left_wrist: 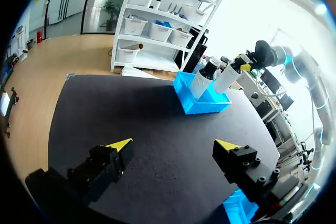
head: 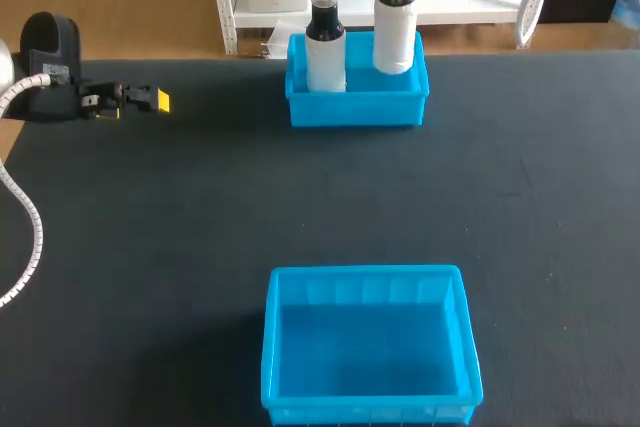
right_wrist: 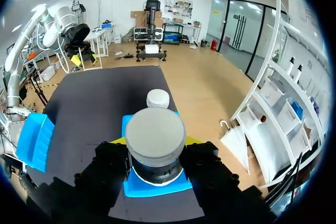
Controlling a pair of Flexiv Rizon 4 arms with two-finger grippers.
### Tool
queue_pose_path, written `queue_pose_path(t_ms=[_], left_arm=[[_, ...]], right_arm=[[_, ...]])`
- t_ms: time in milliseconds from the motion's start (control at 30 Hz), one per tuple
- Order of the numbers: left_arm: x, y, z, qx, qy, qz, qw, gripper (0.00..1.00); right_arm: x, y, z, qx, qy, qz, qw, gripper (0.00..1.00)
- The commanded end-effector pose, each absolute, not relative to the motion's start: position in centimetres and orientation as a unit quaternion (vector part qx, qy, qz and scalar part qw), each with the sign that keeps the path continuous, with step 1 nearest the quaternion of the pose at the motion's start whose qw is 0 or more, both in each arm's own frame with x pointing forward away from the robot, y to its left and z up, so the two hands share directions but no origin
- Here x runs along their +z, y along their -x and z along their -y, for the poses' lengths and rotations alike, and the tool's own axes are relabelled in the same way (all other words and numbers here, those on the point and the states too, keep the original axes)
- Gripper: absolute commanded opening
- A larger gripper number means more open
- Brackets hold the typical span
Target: Pick up the bottle, and place it in the far bin if it is heavy, or in the near bin if it is light.
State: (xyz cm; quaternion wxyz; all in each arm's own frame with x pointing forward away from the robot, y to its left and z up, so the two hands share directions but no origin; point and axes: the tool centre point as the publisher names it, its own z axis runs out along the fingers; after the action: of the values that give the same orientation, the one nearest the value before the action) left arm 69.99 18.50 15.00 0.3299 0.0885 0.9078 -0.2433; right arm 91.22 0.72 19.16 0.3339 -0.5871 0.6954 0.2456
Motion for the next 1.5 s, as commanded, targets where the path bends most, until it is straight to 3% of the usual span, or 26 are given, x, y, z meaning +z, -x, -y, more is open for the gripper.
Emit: queue_pose_path(t_ms=[33, 1267, 1300, 1333, 1433, 1467, 1500], left_arm=[[15.0, -70.0, -18.5, -0.243, -0.088, -0.908, 0.33, 1.0], [15.0, -70.0, -18.5, -0.243, -0.088, -0.908, 0.33, 1.0], [15.0, -70.0, -18.5, -0.243, -0.088, -0.908, 0.33, 1.0], [15.0, -70.0, -18.5, -0.243, -0.088, -0.908, 0.33, 1.0], [15.0, -70.0, -18.5, -0.243, -0.088, -0.908, 0.33, 1.0], [15.0, -70.0, -18.5, -0.243, -0.088, -0.908, 0.33, 1.0], [15.0, -70.0, -18.5, -0.243, -0.088, -0.908, 0.33, 1.0]], right_arm=[[18.5, -92.7, -1.3, 0.312, 0.615, -0.669, 0.278, 0.0], [13.8, -93.8, -2.0, 0.357, 0.603, -0.668, 0.251, 0.0], [13.7, -93.8, -2.0, 0.358, 0.603, -0.668, 0.25, 0.04], [13.6, -93.8, -2.1, 0.361, 0.603, -0.667, 0.247, 0.26], [13.5, -93.8, -2.1, 0.364, 0.602, -0.668, 0.242, 0.56], [13.5, -93.8, -2.2, 0.365, 0.602, -0.668, 0.241, 1.0], [13.5, -93.8, -2.2, 0.365, 0.602, -0.668, 0.241, 1.0]])
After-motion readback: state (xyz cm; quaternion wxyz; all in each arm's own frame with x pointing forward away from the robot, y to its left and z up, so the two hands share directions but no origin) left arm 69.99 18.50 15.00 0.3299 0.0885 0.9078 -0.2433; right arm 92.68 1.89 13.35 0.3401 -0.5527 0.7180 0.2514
